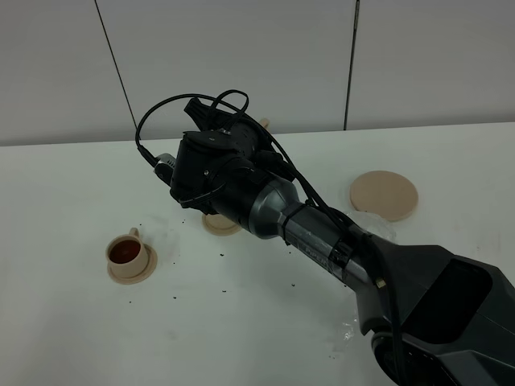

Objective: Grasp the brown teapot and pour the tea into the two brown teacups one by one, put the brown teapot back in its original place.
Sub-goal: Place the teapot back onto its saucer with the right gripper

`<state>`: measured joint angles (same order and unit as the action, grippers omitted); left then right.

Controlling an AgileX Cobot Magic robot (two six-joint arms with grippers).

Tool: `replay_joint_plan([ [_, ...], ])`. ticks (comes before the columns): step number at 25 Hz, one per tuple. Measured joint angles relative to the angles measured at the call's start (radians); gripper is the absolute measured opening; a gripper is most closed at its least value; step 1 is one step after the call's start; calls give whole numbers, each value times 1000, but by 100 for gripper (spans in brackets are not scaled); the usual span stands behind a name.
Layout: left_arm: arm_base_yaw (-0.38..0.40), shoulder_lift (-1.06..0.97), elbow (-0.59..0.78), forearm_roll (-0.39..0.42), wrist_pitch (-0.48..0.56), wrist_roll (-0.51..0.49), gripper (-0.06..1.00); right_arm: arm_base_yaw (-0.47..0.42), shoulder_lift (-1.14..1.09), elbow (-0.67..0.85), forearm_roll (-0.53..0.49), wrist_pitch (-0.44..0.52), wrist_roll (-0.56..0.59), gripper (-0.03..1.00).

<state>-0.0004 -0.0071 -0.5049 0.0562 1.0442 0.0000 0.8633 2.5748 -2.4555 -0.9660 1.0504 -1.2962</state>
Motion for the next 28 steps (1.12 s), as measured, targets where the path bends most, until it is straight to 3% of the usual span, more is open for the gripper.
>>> replay_joint_plan([
  [28, 0, 0, 0, 0, 0, 0, 25, 9, 0, 0, -30, 3, -11, 10],
])
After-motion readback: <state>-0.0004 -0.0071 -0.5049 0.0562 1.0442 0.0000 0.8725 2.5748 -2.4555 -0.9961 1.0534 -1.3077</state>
